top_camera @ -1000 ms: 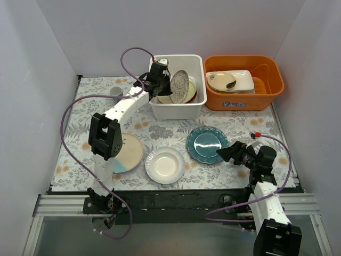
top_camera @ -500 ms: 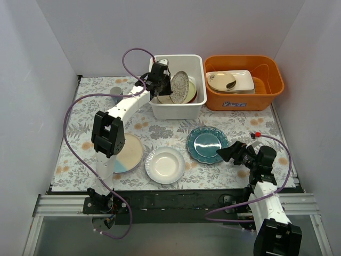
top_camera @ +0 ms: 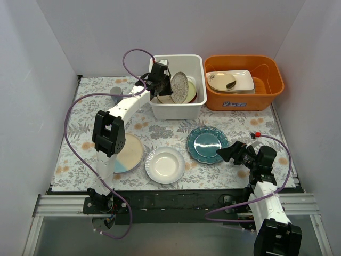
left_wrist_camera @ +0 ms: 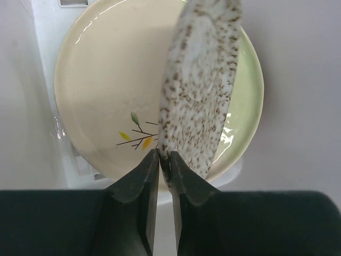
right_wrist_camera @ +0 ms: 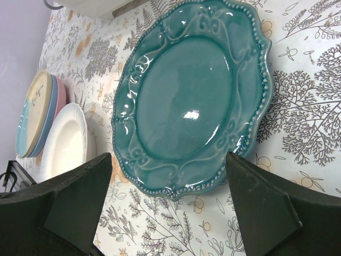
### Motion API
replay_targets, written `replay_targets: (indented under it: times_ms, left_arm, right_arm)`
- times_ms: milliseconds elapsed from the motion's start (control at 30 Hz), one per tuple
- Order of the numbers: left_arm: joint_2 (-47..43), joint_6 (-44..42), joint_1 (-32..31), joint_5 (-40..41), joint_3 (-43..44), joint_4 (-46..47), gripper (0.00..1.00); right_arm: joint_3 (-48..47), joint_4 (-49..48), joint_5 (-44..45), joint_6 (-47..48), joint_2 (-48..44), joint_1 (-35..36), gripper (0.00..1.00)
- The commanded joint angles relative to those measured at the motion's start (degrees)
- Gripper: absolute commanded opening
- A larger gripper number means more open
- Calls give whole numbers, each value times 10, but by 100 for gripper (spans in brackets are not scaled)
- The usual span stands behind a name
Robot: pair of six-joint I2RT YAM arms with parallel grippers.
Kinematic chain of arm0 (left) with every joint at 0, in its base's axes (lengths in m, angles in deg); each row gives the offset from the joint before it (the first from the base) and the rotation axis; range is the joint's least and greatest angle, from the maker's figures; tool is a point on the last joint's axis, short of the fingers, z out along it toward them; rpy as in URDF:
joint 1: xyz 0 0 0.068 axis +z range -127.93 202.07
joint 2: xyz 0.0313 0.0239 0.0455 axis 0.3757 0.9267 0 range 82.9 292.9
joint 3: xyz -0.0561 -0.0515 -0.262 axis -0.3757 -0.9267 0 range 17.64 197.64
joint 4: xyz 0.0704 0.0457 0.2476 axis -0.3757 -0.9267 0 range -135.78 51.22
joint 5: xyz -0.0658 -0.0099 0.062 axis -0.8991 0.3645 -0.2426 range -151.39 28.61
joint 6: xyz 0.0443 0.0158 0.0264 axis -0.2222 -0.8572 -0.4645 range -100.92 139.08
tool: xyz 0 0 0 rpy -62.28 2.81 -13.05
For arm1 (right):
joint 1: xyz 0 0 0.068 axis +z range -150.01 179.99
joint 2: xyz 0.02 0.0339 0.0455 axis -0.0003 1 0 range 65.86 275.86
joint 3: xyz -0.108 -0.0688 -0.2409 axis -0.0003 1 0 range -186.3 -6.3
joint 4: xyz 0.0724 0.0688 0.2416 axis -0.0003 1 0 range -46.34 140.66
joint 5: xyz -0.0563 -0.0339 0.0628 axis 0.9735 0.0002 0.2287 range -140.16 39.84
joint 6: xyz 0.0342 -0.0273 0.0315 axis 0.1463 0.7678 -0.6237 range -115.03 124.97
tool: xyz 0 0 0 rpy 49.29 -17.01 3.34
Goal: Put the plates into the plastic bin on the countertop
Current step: Place the plate in the plastic bin, then pick up the plate at the center of the board.
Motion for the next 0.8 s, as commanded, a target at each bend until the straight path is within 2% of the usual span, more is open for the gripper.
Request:
replay_targets:
  times_ms: [0, 133, 333, 600, 767]
  left_arm:
    - [-7, 0, -3, -14, 20, -16, 19]
    - [-8, 0, -3, -13, 20, -21, 26]
    - [-8, 4, -3, -15, 25, -30, 31]
    - [-33, 7, -3, -15, 13, -32, 63]
    - [-61, 13, -3, -22, -4, -15, 76]
  right_arm:
    - [5, 9, 12, 1, 5, 1, 94]
    - [3, 17, 18, 0, -1, 0, 94]
    - [-6, 39, 37, 2, -15, 0, 94]
    - [-11, 69, 67, 2, -28, 0, 94]
    - [-11, 75, 78, 0, -19, 1, 93]
